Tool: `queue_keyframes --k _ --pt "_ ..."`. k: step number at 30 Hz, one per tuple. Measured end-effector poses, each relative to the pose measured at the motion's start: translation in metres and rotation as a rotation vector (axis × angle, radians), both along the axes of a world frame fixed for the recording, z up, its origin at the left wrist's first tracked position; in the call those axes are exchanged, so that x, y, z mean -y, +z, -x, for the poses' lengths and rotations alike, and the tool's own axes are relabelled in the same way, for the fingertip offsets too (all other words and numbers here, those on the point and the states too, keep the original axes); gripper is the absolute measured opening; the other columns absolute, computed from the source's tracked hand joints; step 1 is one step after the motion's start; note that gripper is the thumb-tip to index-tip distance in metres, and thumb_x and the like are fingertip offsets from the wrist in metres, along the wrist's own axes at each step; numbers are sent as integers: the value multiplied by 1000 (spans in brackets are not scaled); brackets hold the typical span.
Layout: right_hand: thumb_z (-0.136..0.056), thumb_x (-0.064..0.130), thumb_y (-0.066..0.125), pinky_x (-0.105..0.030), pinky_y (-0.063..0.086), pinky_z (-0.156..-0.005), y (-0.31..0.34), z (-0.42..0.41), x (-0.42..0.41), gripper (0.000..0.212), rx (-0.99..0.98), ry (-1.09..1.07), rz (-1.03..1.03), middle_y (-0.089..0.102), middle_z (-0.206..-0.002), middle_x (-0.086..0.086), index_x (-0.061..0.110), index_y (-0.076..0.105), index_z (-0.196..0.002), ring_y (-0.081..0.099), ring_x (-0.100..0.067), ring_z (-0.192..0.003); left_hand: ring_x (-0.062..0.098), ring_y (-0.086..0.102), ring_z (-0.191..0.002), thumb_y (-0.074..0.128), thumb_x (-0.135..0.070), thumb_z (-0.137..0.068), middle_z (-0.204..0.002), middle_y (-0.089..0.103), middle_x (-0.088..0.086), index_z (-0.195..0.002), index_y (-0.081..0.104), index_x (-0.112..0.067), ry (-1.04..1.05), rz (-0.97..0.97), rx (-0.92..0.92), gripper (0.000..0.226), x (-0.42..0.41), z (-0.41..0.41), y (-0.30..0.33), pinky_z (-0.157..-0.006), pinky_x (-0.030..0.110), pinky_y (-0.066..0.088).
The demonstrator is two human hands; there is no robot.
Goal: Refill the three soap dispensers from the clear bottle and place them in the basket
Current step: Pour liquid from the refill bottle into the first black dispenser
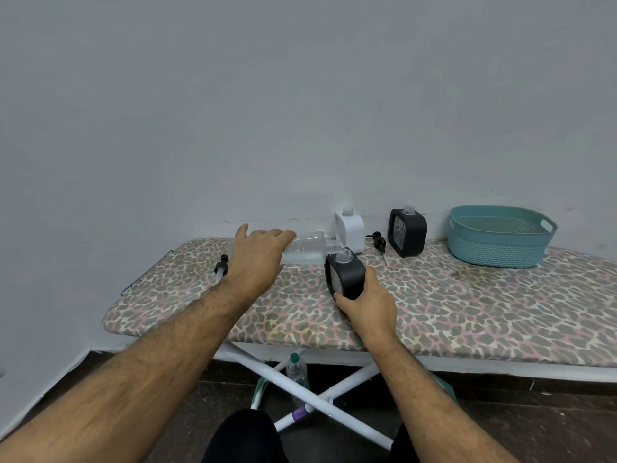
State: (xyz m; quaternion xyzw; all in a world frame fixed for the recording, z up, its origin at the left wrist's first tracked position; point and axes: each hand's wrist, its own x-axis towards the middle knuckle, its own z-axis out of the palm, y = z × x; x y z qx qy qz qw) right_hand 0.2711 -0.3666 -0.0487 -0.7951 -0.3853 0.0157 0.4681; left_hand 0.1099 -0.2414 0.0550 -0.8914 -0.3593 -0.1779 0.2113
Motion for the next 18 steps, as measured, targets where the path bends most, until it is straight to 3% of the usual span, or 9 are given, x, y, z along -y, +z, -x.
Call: queue_keyframes --k 13,18 --pt "-79 39 77 -27 47 -67 0 0 1 58 -8 0 -7 61 -90 13 25 49 -127 56 -11 -77 19 58 -118 74 -32 -86 -129 62 -11 -134 47 -33 -13 4 13 55 -1 0 0 -114 54 20" --pt "-78 39 77 -27 45 -66 0 0 1 58 -9 -1 2 66 -96 10 25 48 -127 56 -12 -78 19 59 -118 74 -32 -86 -129 62 -11 -134 48 -33 -15 2 18 54 -1 0 -1 -114 54 21"
